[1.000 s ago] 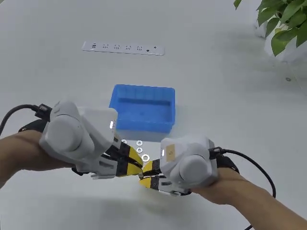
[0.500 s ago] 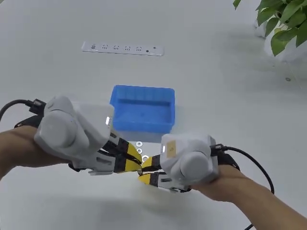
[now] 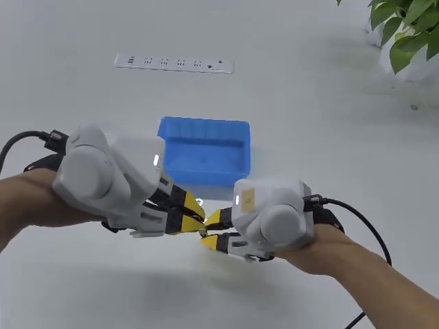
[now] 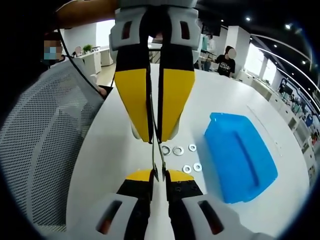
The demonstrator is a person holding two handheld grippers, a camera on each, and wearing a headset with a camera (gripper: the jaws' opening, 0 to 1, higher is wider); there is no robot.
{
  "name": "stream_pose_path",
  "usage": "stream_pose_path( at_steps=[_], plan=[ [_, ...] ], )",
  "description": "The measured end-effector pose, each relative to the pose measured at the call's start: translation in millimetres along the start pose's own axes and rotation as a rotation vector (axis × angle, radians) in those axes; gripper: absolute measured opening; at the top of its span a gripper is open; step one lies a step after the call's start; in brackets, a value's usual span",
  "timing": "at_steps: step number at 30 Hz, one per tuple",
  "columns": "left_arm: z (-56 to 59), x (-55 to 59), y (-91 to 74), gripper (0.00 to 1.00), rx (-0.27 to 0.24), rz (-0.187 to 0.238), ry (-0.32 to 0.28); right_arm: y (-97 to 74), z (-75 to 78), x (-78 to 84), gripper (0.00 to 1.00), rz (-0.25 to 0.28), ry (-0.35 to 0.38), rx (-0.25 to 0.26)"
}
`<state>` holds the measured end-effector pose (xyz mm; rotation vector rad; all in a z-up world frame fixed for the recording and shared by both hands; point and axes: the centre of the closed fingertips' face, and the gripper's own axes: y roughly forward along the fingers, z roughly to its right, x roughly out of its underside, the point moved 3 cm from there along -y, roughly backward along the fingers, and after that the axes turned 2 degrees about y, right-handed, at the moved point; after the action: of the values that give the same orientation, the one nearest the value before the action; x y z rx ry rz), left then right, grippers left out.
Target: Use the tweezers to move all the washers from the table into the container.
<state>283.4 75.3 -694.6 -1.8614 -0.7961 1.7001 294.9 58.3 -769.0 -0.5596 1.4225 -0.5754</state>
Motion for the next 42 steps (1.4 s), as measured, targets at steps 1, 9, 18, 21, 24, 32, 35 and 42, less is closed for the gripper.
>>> stream_pose_path(
  at_steps=[1,9,18,21,24,32,35,42],
  plan=[
    [-1.2,-0.1,0.2,0.06,-0.001,0.000,-0.001,0.2,1.5,0.4,0.12,0.000,0.000,0.002],
    [-9.3,2.2,1.6,0.06,-0.004,0.002,-0.012,3.4,9.6,1.6,0.12,0.001,0.007,0.004],
    [-15.5,3.8,3.8,0.06,0.008,0.007,-0.022,6.1,14.3,4.2,0.13,0.002,0.016,0.001],
    [-18.5,3.8,4.4,0.06,0.012,0.012,-0.024,6.3,15.9,5.9,0.13,0.001,0.019,0.002],
    [-20.5,3.5,4.7,0.06,0.011,0.016,-0.022,6.6,17.1,6.6,0.13,0.002,0.021,0.003],
    [-22.7,2.6,3.6,0.06,0.013,0.011,-0.019,5.6,19.3,4.8,0.13,0.016,0.029,0.009],
    [-23.6,3.0,4.2,0.06,0.016,0.011,-0.019,5.5,20.1,5.1,0.13,0.017,0.030,0.010],
    [-26.2,6.0,6.7,0.06,0.017,0.006,-0.014,5.8,19.7,8.1,0.13,0.009,0.031,0.009]
  ],
)
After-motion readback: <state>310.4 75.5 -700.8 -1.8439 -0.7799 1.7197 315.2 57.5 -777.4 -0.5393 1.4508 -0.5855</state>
